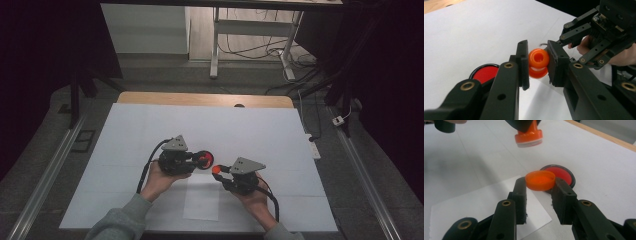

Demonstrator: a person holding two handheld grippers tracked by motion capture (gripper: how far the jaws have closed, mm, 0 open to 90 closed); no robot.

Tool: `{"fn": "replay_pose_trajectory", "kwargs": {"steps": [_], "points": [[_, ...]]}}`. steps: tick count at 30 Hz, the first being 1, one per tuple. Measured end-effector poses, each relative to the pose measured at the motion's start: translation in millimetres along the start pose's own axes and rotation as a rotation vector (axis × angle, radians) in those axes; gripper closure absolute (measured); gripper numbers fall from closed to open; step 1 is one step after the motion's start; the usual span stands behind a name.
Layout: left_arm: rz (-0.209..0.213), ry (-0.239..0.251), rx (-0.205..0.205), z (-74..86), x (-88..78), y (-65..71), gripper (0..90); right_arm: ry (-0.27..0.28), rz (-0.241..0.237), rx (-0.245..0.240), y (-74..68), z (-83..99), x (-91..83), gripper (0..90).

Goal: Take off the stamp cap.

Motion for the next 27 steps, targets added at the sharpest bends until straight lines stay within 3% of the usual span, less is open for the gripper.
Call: {"fn": "replay_pose_trajectory", "kwargs": {"steps": [9, 27], "points": [[0.013, 0.004, -0.007, -0.3, -0.9, -0.1, 72.8, -0.018, 0.005, 0.002, 3.0, 5.8, -0.7, 65.1], [0.030, -0.017, -0.001, 2.8, 2.1, 2.6, 72.6, 0.011, 0.036, 0.012, 13.3, 10.3, -14.8, 64.8]]}}
Point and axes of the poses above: each handheld gripper's, and its own axes: x roughly forward along the jaws, z roughly out of its underside, y roughly to its right, the point moved 9 cm from there along x, roughly forward along the jaws, and after that the axes turned 4 degrees about z, right-handed, at the moved point
